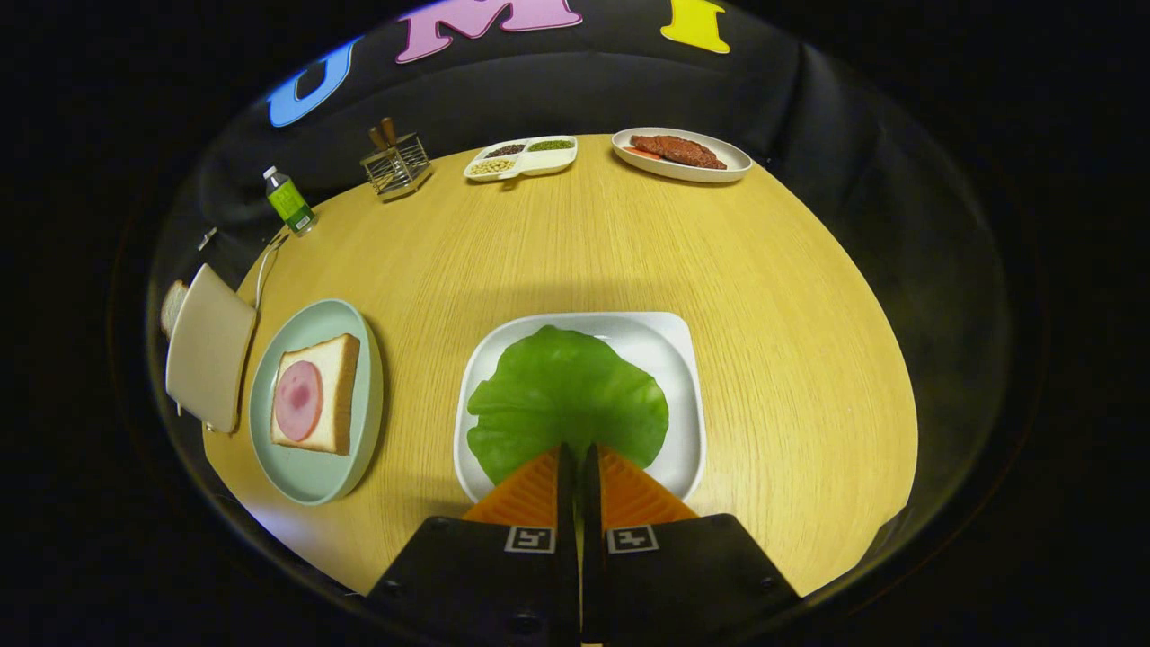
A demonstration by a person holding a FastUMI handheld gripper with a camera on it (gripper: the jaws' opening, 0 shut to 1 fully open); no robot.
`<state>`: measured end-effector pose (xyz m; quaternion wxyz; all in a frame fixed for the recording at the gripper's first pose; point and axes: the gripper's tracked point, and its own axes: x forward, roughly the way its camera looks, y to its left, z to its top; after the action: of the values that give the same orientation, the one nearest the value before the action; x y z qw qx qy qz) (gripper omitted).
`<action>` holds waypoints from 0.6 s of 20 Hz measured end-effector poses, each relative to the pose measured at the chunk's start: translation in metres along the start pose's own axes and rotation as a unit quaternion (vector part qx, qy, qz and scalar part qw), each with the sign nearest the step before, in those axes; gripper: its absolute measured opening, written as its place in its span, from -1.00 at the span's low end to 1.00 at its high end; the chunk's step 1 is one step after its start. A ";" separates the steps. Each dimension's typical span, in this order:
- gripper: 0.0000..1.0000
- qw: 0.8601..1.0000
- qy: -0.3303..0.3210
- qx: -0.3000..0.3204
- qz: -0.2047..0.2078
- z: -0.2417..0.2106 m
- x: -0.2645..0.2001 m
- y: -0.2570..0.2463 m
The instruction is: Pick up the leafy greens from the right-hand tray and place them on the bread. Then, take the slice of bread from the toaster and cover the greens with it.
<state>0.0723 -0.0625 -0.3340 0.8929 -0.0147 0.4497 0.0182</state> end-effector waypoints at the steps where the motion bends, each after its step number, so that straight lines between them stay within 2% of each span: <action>1: -0.87 1.000 0.001 0.003 0.004 0.002 0.000 0.000; 12: -0.88 0.997 -0.072 0.017 0.017 0.053 -0.064 0.012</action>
<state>0.0759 -0.0498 -0.2512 0.9226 0.0093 0.3847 0.0268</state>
